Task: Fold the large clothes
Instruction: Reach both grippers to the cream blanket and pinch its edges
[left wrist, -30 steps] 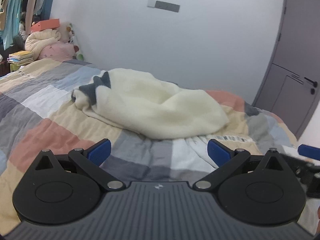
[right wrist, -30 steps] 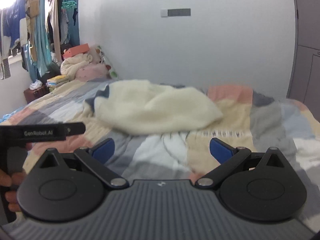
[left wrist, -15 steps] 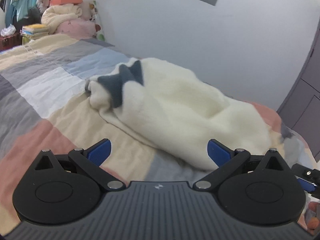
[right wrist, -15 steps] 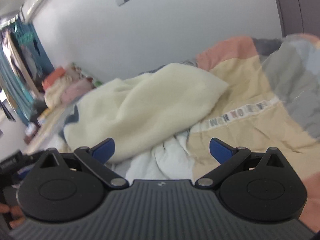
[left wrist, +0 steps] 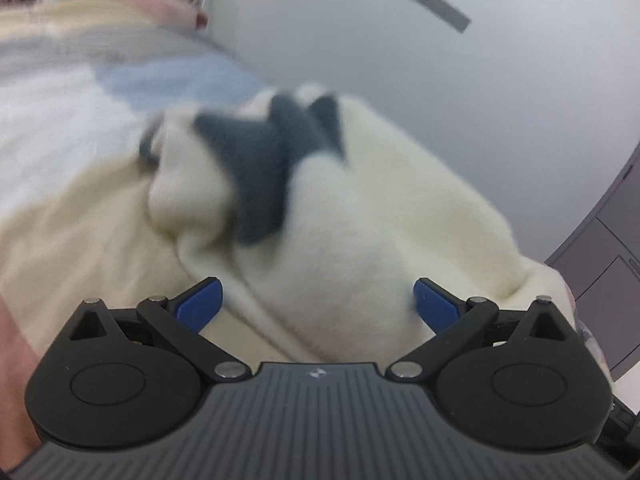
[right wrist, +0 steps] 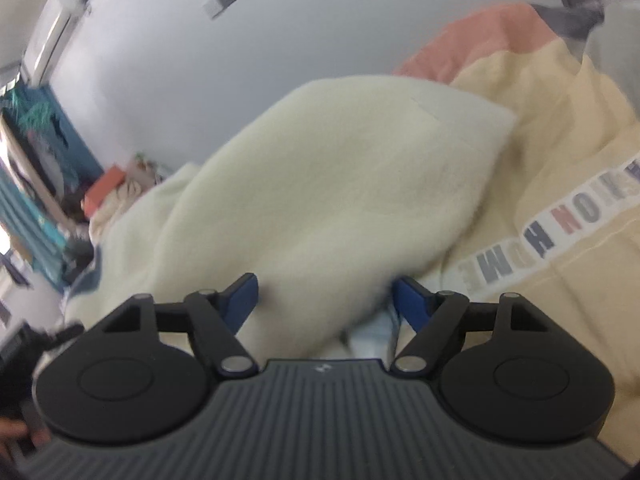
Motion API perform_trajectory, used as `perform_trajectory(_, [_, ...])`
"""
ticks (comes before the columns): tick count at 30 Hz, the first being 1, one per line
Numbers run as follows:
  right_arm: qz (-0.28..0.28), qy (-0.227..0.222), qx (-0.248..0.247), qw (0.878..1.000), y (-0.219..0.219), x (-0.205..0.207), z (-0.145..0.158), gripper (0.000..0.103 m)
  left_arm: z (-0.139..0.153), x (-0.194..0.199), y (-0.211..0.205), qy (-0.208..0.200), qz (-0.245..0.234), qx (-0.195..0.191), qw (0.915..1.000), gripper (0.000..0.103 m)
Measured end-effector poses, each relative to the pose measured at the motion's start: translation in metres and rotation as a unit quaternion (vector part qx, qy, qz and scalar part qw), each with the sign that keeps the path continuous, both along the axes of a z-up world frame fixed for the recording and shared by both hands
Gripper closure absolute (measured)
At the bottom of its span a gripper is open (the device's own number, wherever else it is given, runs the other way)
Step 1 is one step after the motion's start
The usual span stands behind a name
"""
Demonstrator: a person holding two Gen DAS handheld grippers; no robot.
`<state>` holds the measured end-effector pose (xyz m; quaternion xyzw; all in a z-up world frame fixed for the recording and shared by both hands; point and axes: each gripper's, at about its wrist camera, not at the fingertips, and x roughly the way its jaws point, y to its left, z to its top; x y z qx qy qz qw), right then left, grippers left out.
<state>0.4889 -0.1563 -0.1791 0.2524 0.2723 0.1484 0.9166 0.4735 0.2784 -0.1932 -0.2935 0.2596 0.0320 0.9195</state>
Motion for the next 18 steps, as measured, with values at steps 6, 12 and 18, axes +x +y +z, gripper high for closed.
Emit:
perform_trajectory(6, [-0.017, -0.028, 0.007, 0.999, 0.003, 0.003, 0.005, 0.059, -0.004, -0.009, 0.012, -0.043, 0.028, -0.041, 0.9978, 0.040])
perform_trajectory(12, [-0.002, -0.069, 0.000, 0.998, -0.005, -0.006, 0.023, 0.084, 0.021, -0.010, 0.006, -0.055, 0.003, -0.049, 0.9973, 0.084])
perform_trajectory(18, [0.010, -0.128, 0.009, 0.992, -0.023, -0.032, 0.072, 0.086, 0.069, -0.043, -0.009, -0.090, -0.018, -0.041, 0.9949, 0.090])
